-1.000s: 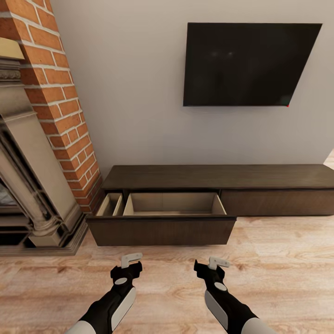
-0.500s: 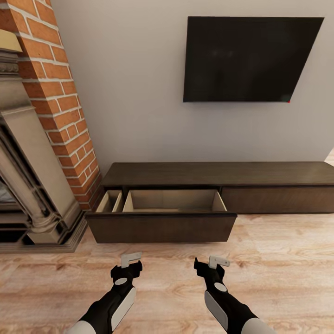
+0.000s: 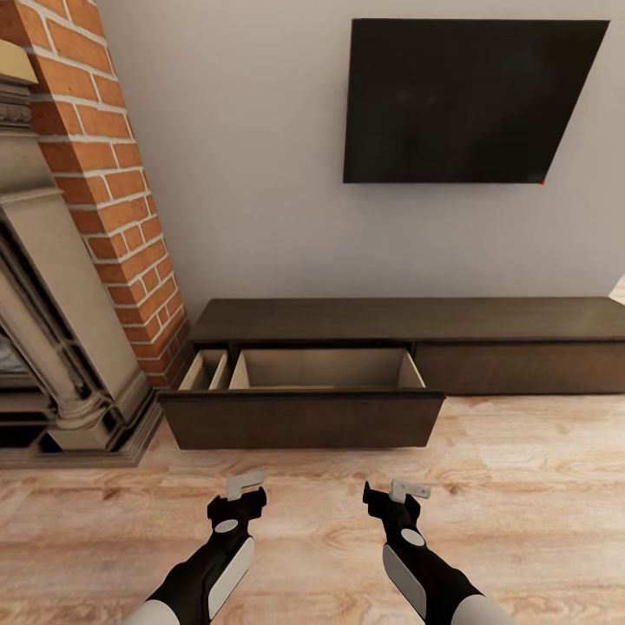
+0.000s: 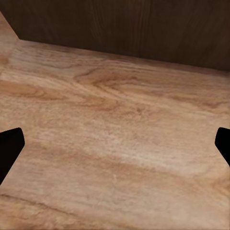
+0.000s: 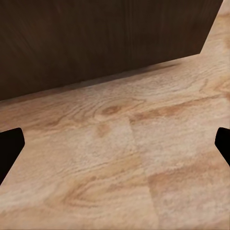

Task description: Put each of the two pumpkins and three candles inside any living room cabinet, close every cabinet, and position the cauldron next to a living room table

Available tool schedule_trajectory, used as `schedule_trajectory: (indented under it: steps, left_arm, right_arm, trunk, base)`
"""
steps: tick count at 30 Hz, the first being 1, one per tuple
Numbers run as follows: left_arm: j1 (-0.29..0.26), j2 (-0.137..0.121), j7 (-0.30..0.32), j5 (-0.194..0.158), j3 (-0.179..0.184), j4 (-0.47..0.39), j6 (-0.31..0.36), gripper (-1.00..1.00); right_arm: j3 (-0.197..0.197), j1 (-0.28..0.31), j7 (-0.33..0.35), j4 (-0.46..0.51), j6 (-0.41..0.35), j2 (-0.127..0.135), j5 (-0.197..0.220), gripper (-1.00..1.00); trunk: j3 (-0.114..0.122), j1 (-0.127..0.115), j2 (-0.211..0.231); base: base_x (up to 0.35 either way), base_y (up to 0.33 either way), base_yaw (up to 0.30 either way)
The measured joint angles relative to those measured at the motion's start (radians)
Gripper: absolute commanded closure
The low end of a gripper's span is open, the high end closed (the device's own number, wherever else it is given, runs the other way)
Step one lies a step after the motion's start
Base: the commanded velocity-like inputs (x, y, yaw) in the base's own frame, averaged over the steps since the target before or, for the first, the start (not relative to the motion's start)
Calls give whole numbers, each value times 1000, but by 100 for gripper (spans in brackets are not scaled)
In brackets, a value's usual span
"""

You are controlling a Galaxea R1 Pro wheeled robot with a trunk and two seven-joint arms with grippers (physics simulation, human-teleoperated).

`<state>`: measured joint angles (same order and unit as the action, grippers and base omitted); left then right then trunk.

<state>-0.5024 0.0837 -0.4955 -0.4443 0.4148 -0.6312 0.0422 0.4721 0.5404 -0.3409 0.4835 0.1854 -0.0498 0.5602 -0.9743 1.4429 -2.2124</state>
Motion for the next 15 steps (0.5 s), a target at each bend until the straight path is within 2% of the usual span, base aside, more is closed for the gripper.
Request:
schedule_trajectory:
  steps: [10, 15]
  left_arm:
    - [0, 0, 0, 0, -1, -7, -1, -100]
    - [0, 0, 0, -1, 0, -7, 1, -100]
  right_arm:
    - [0, 0, 0, 0, 0, 0, 0, -100]
    - [0, 0, 0, 0, 0, 0, 0, -100]
  trunk:
    - [-3, 4, -7]
    - [-3, 4, -7]
  base:
    - [2, 0, 0]
    - [143, 0, 0]
